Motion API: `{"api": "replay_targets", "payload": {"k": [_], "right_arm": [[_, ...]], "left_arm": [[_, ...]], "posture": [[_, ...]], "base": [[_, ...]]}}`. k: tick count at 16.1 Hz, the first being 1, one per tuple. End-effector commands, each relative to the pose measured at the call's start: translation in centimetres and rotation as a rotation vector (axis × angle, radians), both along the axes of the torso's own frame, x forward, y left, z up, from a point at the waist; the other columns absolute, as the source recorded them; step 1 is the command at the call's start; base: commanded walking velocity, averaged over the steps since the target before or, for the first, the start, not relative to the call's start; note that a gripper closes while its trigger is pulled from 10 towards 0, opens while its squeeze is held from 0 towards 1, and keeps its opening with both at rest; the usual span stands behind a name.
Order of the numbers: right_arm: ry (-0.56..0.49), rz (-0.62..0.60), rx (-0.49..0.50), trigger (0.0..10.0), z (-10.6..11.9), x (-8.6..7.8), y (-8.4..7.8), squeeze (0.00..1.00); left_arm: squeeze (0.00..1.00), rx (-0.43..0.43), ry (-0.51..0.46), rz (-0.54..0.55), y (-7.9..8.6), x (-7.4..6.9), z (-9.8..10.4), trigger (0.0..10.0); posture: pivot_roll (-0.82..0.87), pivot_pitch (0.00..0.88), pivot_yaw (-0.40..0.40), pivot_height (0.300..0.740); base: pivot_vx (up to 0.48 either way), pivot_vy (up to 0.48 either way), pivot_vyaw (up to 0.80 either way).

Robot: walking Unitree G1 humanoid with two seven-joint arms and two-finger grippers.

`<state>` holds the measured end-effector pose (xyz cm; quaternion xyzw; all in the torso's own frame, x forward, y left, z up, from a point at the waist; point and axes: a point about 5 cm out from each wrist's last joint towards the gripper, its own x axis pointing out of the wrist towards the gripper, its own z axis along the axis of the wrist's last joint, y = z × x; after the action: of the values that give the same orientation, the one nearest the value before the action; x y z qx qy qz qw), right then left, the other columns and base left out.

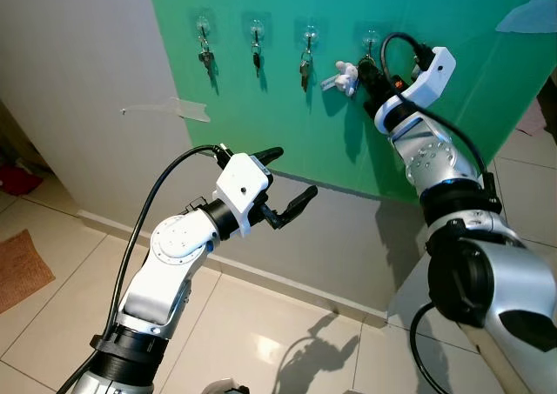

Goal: Hang keys on a hook

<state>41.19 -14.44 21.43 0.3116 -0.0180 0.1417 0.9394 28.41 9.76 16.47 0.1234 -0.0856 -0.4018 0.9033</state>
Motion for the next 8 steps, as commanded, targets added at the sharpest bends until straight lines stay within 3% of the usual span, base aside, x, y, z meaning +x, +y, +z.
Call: {"api": "replay_targets", "payload": {"k": [1,3,4,8], "right_arm": [[0.075,-0.011,-0.029,10.0,-2.14,-0.39,-0.27,0.0],[0.067,-0.003,-0.03,10.0,-2.17,-0.46,-0.15,0.01],[0.063,-0.001,-0.026,10.0,-2.17,-0.48,-0.11,1.0],[0.065,0.002,-0.018,10.0,-2.82,-0.79,0.0,1.0]], "left_arm": [[0.0,-0.002,-0.016,-0.02,-0.06,-0.05,0.33,10.0],[0.0,-0.004,-0.02,-0.035,-0.19,-0.2,0.4,10.0],[0.0,-0.006,-0.023,-0.029,-0.14,-0.15,0.45,10.0],[0.0,-0.01,-0.039,0.006,0.0,0.19,0.58,10.0]], "posture": [[-0.03,0.0,0.037,0.718],[-0.03,0.0,0.038,0.718],[-0.03,0.0,0.038,0.718],[-0.03,0.0,0.032,0.718]], "base": [[0.0,0.0,0.0],[0.0,0.0,0.0],[0.0,0.0,0.0],[0.0,0.0,0.0]]}}
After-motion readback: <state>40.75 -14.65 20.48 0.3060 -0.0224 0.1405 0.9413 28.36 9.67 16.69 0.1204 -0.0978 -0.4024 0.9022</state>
